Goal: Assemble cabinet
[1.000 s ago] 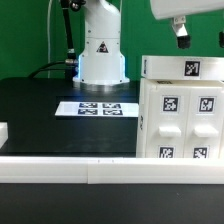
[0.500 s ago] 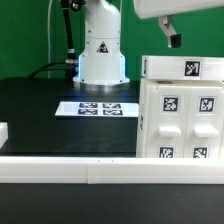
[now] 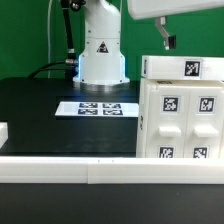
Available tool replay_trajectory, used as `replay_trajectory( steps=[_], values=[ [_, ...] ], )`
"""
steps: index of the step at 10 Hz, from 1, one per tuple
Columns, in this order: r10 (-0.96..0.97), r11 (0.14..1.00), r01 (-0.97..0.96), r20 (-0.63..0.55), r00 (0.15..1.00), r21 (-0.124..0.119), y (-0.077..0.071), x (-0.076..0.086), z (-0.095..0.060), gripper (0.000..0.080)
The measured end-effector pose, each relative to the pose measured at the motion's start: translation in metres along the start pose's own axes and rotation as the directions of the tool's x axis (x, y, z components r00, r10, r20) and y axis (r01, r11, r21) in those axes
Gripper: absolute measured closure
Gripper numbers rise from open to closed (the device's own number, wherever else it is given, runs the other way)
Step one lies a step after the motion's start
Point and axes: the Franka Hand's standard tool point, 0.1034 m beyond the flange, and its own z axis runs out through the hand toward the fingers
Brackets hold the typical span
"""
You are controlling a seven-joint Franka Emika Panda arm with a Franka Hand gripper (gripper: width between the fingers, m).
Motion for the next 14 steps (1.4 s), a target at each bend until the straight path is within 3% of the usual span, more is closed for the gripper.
replay_trajectory(
  steps=[2,7,8,14],
  values=[
    [-0.150,0.988,0.150,-0.001,0.989,-0.022,-0.003,-0.001,-0.001,0.0002],
    [-0.441,0.897,0.440,-0.010,0.898,-0.032,0.000,0.003,0.000,0.0002],
    [-0.540,0.841,0.540,0.001,0.842,-0.043,0.003,0.004,0.000,0.0002],
    [-0.872,0.483,0.874,0.059,0.485,-0.046,0.017,0.004,0.007,0.0002]
  ],
)
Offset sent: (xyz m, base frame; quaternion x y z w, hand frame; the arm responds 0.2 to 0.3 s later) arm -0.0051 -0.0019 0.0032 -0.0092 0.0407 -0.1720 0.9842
